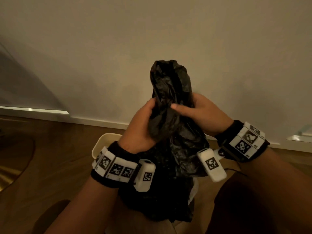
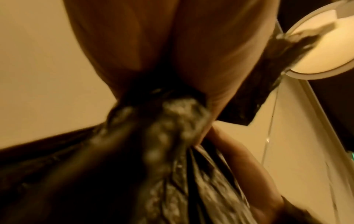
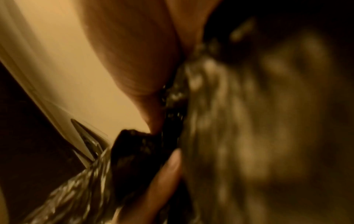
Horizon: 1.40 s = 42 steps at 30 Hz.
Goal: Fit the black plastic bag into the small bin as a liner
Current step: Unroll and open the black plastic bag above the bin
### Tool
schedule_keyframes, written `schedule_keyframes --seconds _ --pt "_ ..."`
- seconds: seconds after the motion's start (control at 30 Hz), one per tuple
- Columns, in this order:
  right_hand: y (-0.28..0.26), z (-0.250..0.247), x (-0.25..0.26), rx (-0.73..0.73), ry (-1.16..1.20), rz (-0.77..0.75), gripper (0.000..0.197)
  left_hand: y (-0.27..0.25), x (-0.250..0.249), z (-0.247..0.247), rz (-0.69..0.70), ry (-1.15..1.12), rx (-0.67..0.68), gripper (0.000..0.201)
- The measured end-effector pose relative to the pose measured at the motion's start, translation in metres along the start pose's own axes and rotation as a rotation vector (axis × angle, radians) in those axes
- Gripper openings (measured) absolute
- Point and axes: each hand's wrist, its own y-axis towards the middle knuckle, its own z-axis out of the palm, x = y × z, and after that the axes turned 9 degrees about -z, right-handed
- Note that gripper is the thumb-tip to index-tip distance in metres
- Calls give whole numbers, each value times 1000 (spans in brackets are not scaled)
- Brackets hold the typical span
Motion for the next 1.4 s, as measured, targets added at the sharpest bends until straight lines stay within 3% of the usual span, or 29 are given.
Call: schedule_keyframes --seconds 0.07,0.13,0.23,0.3,0.43,0.57,0.63,0.67,0.73,0.8,0.87,0.93,1.07,1.2,1.3,1.4 --pt "-6 -11 5 79 -141 5 39 1 7 -19 14 -53 37 37" --pt "-10 -29 9 58 -298 -3 38 1 13 -42 21 -11 31 23" --pt "-14 -64 8 -20 -543 12 30 -3 31 -79 -18 183 -62 34" --pt "-16 -85 8 -63 -690 32 22 -7 51 -113 -117 307 -168 41" --pt "-18 -98 13 -86 -715 13 24 -17 46 -145 -333 432 -228 49" --pt "-12 -85 16 -75 -827 -57 24 -22 25 -165 -284 473 -343 35" --pt "-7 -75 18 -57 -924 -88 23 -26 18 -185 -308 333 -521 59" --pt "-4 -69 19 -39 -954 -93 22 -28 15 -191 -302 356 -606 78" --pt "2 -52 20 25 -971 -115 22 -30 3 -180 -170 549 -658 86" --pt "8 -29 22 117 -961 -152 23 -29 -15 -140 38 715 -518 80" --pt "12 -3 26 204 -932 -184 24 -20 -20 -97 134 762 -332 83" --pt "13 16 31 255 -900 -241 27 -10 -6 -68 121 762 -207 79" --pt "8 10 32 342 -959 -200 33 -5 20 -63 94 634 -184 15" --pt "-6 -22 -4 480 -1114 -5 11 -9 32 -103 -41 482 -174 20" --pt "-10 -37 -24 328 -1078 57 13 -18 37 -129 -168 495 -69 17" --pt "-4 -43 -22 56 -977 -19 16 -27 44 -143 -344 689 42 12"
